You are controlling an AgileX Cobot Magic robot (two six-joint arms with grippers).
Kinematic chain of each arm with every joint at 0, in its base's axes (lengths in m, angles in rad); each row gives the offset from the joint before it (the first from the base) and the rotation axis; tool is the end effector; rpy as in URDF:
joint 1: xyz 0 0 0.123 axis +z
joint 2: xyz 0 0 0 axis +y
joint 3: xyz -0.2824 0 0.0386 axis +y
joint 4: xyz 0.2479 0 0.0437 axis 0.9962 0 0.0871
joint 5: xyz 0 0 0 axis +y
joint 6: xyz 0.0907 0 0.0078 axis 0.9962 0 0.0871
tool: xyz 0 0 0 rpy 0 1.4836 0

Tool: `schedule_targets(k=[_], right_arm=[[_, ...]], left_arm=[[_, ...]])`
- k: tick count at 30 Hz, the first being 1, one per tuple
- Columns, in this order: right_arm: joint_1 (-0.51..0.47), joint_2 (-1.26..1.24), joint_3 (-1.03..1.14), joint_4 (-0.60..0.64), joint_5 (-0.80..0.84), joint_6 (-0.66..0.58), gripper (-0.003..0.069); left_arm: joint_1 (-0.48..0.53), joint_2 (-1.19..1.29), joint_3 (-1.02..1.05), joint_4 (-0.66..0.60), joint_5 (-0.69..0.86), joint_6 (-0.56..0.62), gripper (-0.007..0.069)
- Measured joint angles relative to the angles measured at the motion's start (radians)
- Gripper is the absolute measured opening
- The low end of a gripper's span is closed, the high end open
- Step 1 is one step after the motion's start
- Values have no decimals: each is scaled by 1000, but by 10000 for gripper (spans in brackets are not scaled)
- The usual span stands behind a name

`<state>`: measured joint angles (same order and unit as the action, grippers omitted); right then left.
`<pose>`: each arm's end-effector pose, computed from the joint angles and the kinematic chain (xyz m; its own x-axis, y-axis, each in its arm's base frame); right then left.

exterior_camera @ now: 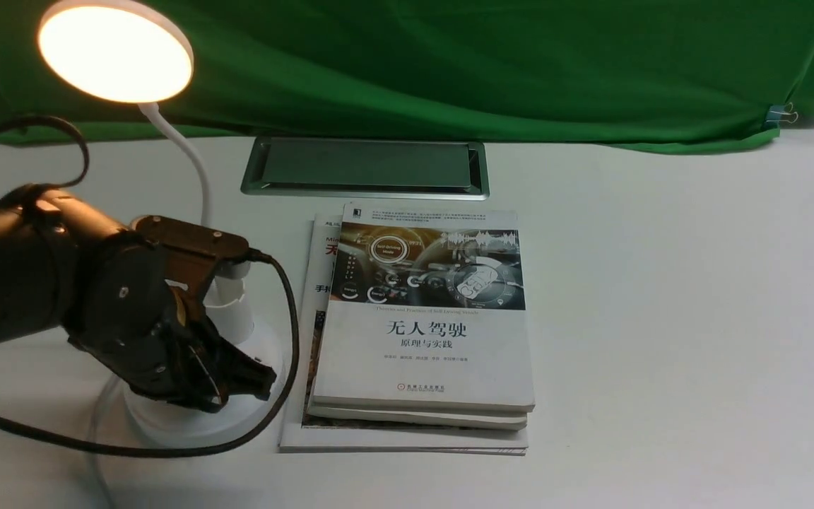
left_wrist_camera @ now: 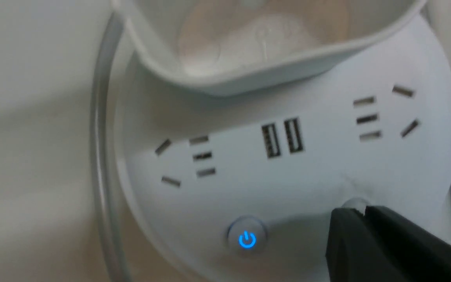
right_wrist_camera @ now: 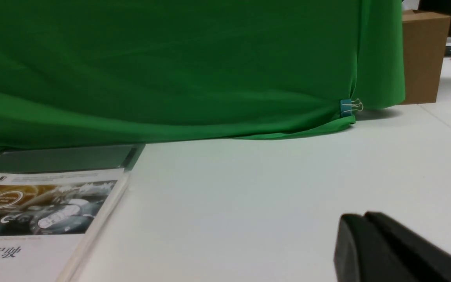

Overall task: Turn off the desk lamp on the white desktop by hand.
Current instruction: 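Press the power button on the round power strip under the lamp with the left gripper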

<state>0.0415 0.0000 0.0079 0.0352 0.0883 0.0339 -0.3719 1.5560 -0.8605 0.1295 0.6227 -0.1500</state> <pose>0.0568 0.0026 0.2024 -0.0120 0.0685 -0.9976 -0.0439 0.9967 0.0689 0.2664 -0.0965 0.1951 -0.8914 0.2999 -0.3399 0.2993 0.9525 0.0558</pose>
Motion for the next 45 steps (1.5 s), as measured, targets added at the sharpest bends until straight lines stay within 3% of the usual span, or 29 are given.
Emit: schedule_targets(k=[18, 29, 45], right_arm=[[0, 0, 0, 0, 0, 0, 36], [0, 0, 0, 0, 0, 0, 36], [0, 0, 0, 0, 0, 0, 36]], left_arm=[[-1, -5, -20, -10, -10, 10, 13], [-2, 65, 11, -79, -101, 20, 12], [-3, -177, 51, -9, -71, -29, 12]])
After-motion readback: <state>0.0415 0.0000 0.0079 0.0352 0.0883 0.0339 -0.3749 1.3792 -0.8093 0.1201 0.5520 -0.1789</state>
